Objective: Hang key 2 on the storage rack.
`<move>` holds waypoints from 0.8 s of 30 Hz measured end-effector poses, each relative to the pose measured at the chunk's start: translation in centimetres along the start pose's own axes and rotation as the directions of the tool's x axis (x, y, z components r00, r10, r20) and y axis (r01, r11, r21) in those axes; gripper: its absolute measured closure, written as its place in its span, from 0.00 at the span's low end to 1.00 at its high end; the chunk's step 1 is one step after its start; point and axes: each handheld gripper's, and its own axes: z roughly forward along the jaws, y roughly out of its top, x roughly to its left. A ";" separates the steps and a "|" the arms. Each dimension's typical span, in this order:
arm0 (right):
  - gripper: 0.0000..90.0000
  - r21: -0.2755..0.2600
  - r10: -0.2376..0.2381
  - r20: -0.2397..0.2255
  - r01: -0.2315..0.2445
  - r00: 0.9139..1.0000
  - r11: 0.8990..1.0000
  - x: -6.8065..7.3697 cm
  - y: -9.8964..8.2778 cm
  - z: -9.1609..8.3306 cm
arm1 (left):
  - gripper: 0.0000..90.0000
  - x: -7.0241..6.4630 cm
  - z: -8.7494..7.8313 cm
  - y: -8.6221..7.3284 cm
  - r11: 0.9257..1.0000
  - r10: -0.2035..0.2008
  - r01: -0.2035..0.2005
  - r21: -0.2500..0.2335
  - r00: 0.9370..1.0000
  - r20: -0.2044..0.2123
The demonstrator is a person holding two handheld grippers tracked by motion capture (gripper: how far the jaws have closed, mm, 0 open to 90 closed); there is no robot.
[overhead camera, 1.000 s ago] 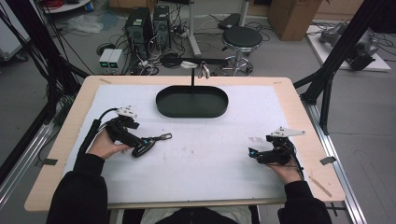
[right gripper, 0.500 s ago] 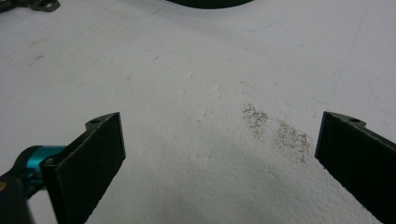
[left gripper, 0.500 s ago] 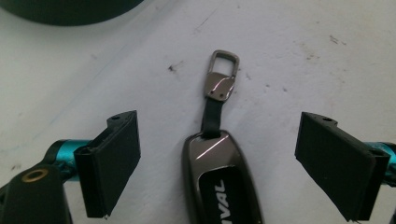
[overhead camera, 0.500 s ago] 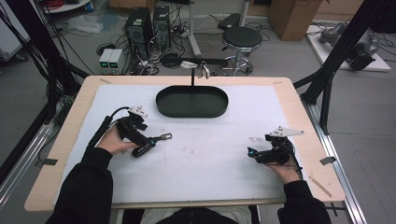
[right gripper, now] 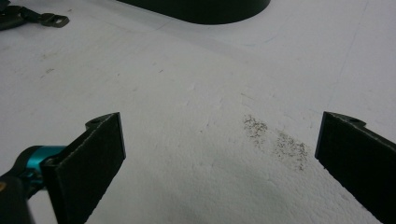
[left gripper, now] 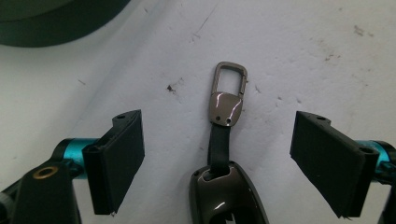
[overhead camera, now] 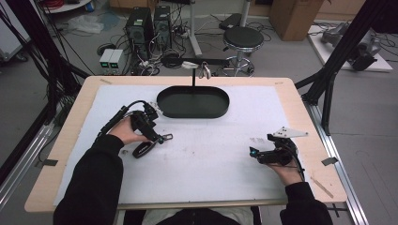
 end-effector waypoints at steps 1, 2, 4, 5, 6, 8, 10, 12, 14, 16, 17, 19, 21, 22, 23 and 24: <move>0.01 -0.001 -0.004 -0.002 0.004 1.000 1.000 0.0 0.0 0.0 | 0.23 0.0 0.1 0.1 1.000 0.009 -0.009 0.016 1.000 0.004; 0.01 -0.002 -0.004 -0.002 0.004 1.000 1.000 0.0 0.0 0.0 | 0.25 -0.1 0.2 0.1 1.000 0.013 -0.013 0.022 1.000 0.001; 0.01 -0.003 0.001 -0.005 -0.001 1.000 1.000 0.0 0.0 -0.1 | 0.30 -0.1 0.3 0.2 1.000 0.011 -0.011 0.026 1.000 0.000; 0.01 -0.005 0.001 -0.003 -0.001 1.000 1.000 0.0 -0.1 -0.1 | 0.32 -0.1 0.3 0.1 1.000 0.010 -0.010 0.028 1.000 0.006; 0.01 -0.005 0.001 -0.005 -0.001 1.000 1.000 0.0 -0.1 -0.2 | 0.36 -0.1 0.2 0.1 0.999 0.014 -0.014 0.036 1.000 -0.002; 0.01 -0.009 0.001 -0.005 -0.001 1.000 1.000 0.0 0.0 -0.2 | 0.44 0.0 0.2 0.0 0.999 0.022 -0.021 0.050 1.000 -0.005; 0.01 -0.010 0.001 -0.007 -0.001 1.000 1.000 0.0 0.0 -0.2 | 0.52 0.1 0.2 -0.1 0.998 0.022 -0.023 0.056 1.000 0.013; 0.01 -0.009 0.000 -0.004 0.000 1.000 1.000 0.0 0.0 -0.2 | 0.53 0.1 0.3 -0.2 0.998 0.024 -0.024 0.063 1.000 0.007; 0.01 -0.004 0.002 -0.005 -0.002 1.000 1.000 0.1 0.0 -0.1 | 0.53 0.1 0.5 -0.1 0.997 0.034 -0.035 0.068 0.999 0.008; 0.01 -0.003 0.001 -0.002 -0.001 1.000 1.000 0.1 0.0 -0.1 | 0.54 0.0 0.7 0.0 0.996 0.038 -0.038 0.077 0.999 0.006; 0.01 -0.004 0.000 -0.003 0.000 1.000 1.000 0.1 0.0 -0.2 | 0.56 -0.1 0.8 0.0 0.996 0.037 -0.037 0.085 0.999 0.003; 0.01 -0.003 -0.002 -0.002 0.002 1.000 1.000 0.0 0.0 -0.2 | 0.61 -0.1 1.2 0.0 0.994 0.014 -0.014 0.106 1.000 -0.001; 0.01 0.004 -0.003 0.004 0.003 1.000 1.000 0.1 -0.1 -0.1 | 0.65 -0.1 1.3 -0.1 0.994 0.011 -0.009 0.108 1.000 -0.014; 0.01 0.009 -0.008 0.003 0.008 1.000 1.000 0.1 -0.1 -0.1 | 0.67 -0.1 1.3 -0.1 0.995 0.010 -0.008 0.104 1.000 -0.019; 0.01 0.011 -0.008 0.004 0.007 1.000 1.000 0.1 -0.2 -0.2 | 0.72 -0.1 1.2 -0.2 0.996 0.005 -0.003 0.094 1.000 -0.016; 0.01 0.012 -0.009 0.006 0.009 1.000 1.000 0.1 -0.2 -0.2 | 0.82 0.0 1.2 -0.3 0.997 -0.002 0.002 0.083 1.000 -0.009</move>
